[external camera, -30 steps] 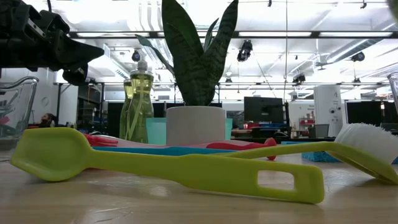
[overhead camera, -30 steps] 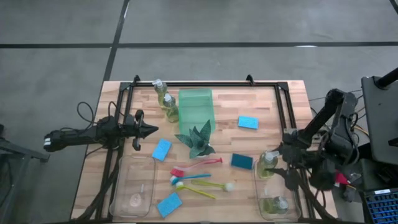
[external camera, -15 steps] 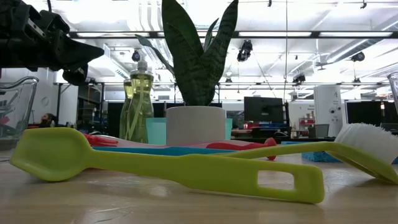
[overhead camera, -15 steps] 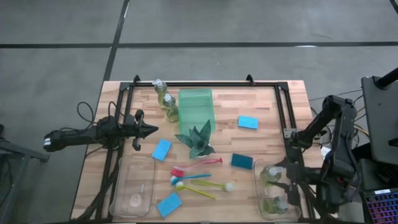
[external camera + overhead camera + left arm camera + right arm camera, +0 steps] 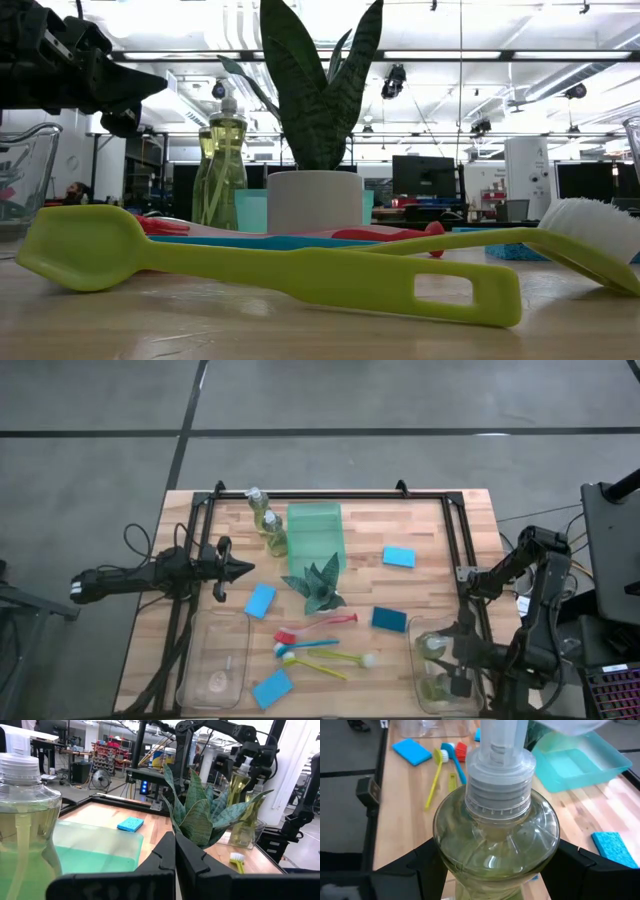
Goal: Pick & Place Kitchen Sink Supplies
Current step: Put the yellow soap dispenser into the right transparent bin
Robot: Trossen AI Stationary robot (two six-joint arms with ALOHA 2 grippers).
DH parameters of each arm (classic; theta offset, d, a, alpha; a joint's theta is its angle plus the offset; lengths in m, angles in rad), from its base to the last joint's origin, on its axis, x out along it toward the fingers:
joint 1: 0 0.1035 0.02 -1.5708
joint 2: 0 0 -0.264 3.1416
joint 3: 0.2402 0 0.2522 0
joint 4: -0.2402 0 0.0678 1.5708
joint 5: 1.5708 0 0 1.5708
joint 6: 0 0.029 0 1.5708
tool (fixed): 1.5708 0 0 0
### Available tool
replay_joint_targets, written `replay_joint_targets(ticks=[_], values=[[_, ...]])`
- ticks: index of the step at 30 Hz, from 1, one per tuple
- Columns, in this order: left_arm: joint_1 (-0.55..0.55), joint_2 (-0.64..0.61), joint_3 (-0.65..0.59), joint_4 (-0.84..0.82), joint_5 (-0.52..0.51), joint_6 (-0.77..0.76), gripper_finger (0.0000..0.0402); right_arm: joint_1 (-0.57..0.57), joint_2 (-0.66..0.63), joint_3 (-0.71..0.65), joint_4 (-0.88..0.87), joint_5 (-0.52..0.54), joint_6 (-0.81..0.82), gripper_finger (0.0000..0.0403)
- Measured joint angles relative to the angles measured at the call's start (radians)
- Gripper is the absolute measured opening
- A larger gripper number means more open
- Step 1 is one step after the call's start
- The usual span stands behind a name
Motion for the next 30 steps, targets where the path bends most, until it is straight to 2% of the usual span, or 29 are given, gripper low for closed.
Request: replay_joint_targets(ticks=[8,16,30], values=[[0.000,0.000,0.000,0.000,0.000,0.000,0.0000,0.023,-0.001,-0.005,-0.114,0.010,0.122,0.0254],[0.000,0.000,0.000,0.000,0.000,0.000,0.0000,0.043,-0.006,-0.006,-0.114,0.050,0.130,0.0254],[0.000,0.000,0.000,0.000,0.000,0.000,0.0000,0.077,-0.069,-0.005,-0.163,0.044,0.120,0.0253]])
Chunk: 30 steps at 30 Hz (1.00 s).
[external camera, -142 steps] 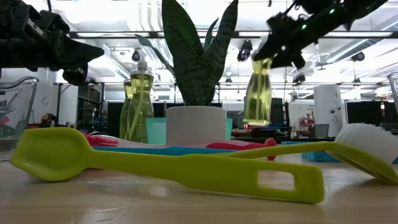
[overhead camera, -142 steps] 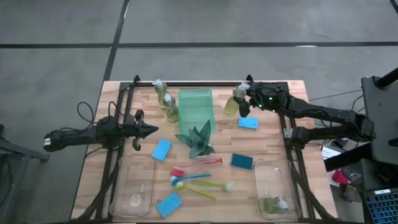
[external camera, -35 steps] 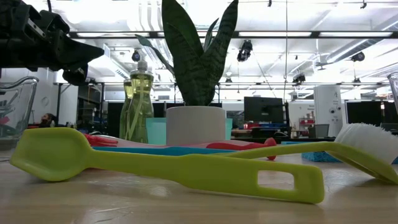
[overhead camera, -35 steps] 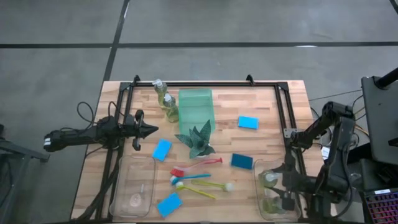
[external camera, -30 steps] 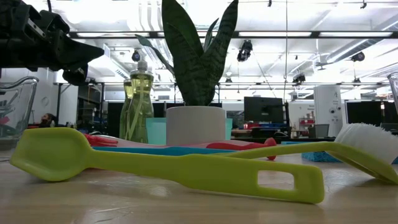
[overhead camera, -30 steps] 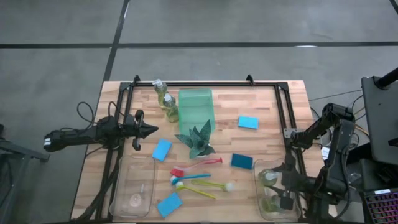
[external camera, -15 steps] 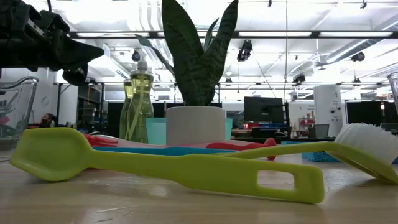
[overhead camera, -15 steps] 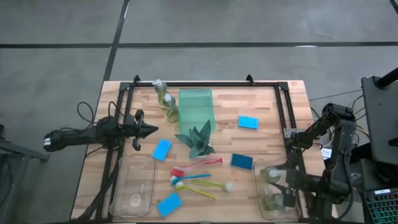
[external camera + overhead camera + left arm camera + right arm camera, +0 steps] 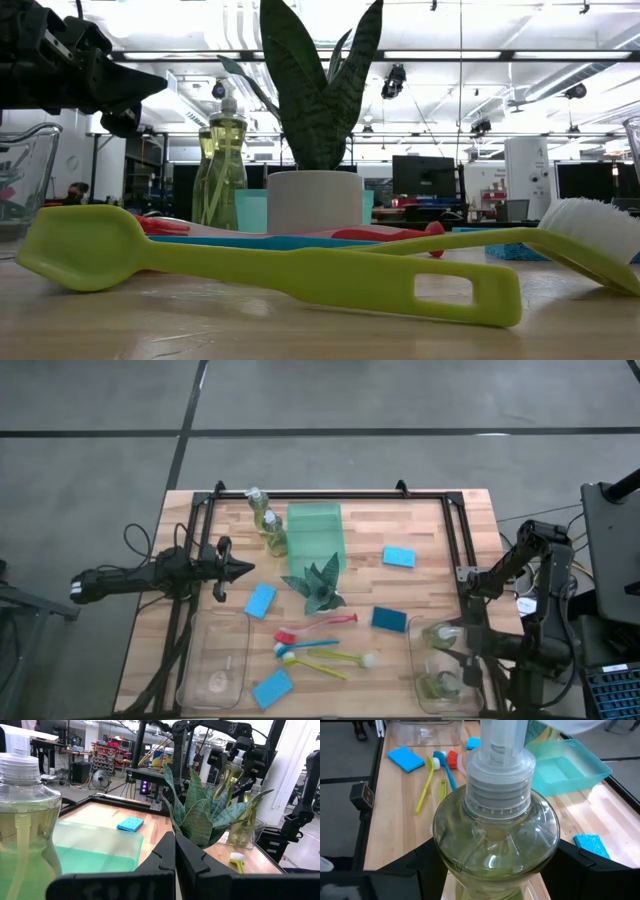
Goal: Pick & Place Kitchen Sink Supplies
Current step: Put the yellow soap dispenser into the right transparent bin
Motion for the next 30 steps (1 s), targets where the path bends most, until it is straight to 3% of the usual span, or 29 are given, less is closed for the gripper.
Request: replay_joint_targets(ticks=[21,30], values=[[0.000,0.000,0.000,0.000,0.000,0.000,0.0000,0.121,-0.009,-0.151,-0.109,-0.013,0.358,0.0253],[0.000,0.000,0.000,0.000,0.000,0.000,0.0000,0.129,-0.004,-0.226,-0.107,-0.104,0.459,0.0253]])
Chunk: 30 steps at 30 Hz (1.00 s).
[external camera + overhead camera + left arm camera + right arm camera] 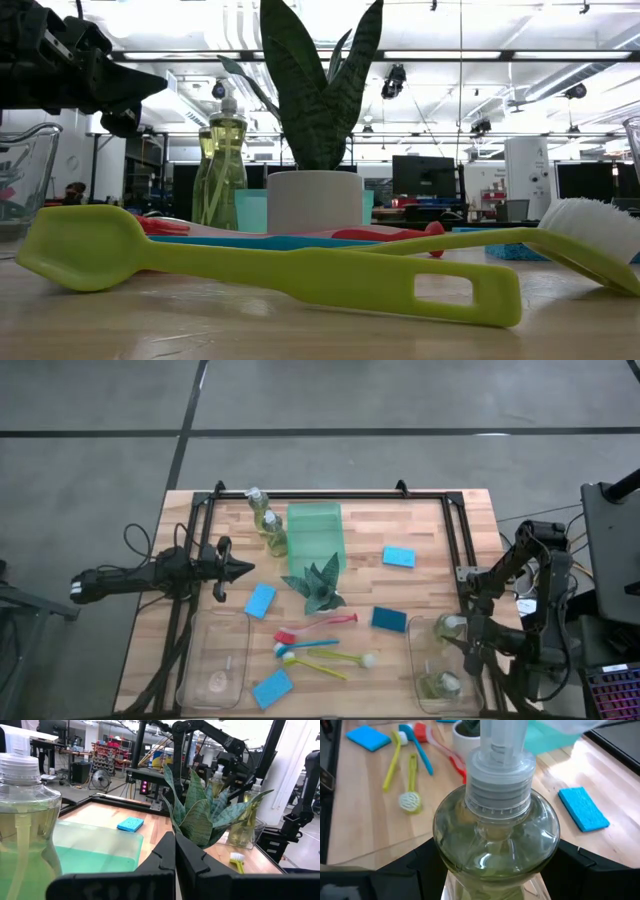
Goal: Pick & Place Kitchen Sink Supplies
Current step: Put the yellow soap dispenser into the right transparent bin
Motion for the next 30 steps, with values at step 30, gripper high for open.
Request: replay_joint_targets(ticks=[30], values=[[0.000,0.000,0.000,-0.001,0.000,0.000,0.0000,0.000,0.005,-0.064,0.054,-0.176,0.078,0.0316]])
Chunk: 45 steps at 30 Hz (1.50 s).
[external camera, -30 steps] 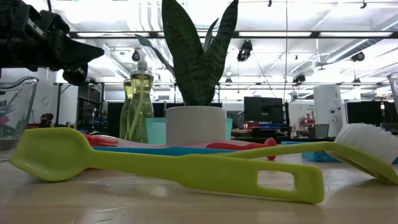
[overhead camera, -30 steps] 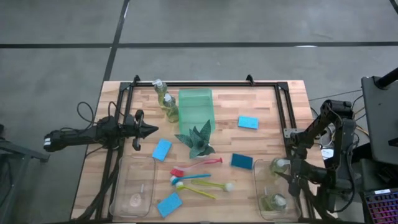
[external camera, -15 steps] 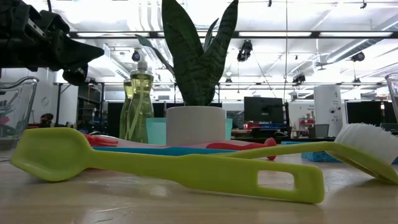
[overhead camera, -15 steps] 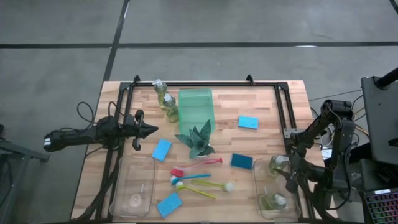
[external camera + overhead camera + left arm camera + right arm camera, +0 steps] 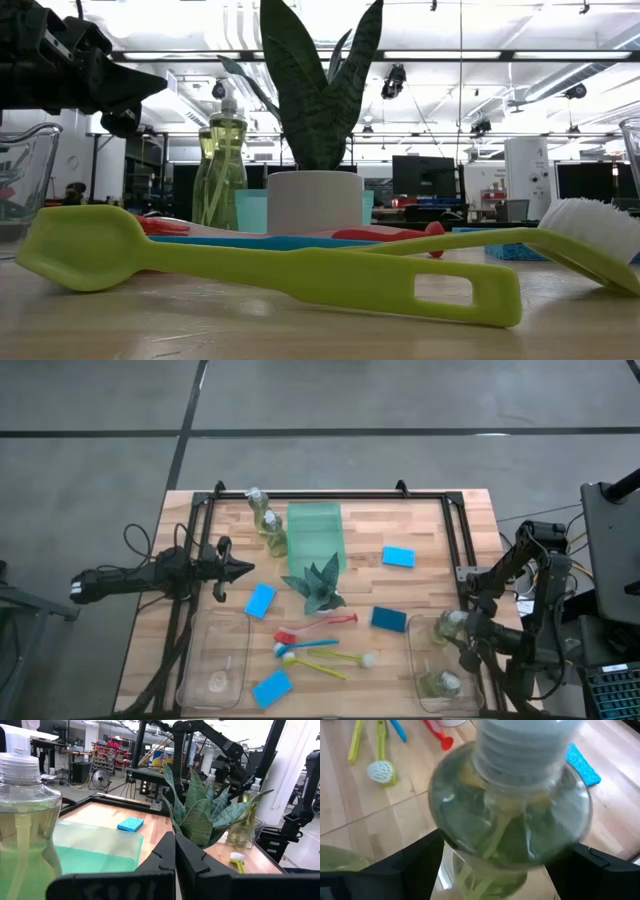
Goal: Pick & Place Kitchen Sink Supplies
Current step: Put the yellow soap dispenser into the right transparent bin
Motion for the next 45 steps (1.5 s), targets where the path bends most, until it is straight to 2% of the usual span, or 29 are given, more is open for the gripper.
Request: replay_joint_targets(ticks=[8,17,28,45], values=[[0.000,0.000,0.000,-0.001,0.000,0.000,0.0000,0.000,-0.005,0.035,-0.026,0.016,-0.005,0.0325],[0.000,0.000,0.000,-0.002,0.000,0.000,0.0000,-0.001,-0.033,0.077,-0.057,0.072,-0.043,0.0312],[0.000,0.000,0.000,-0.003,0.000,0.000,0.0000,-0.001,-0.092,0.076,-0.058,0.072,-0.054,0.0304],[0.000,0.000,0.000,-0.004,0.000,0.000,0.0000,-0.001,-0.129,0.077,-0.060,0.140,-0.089,0.0309]])
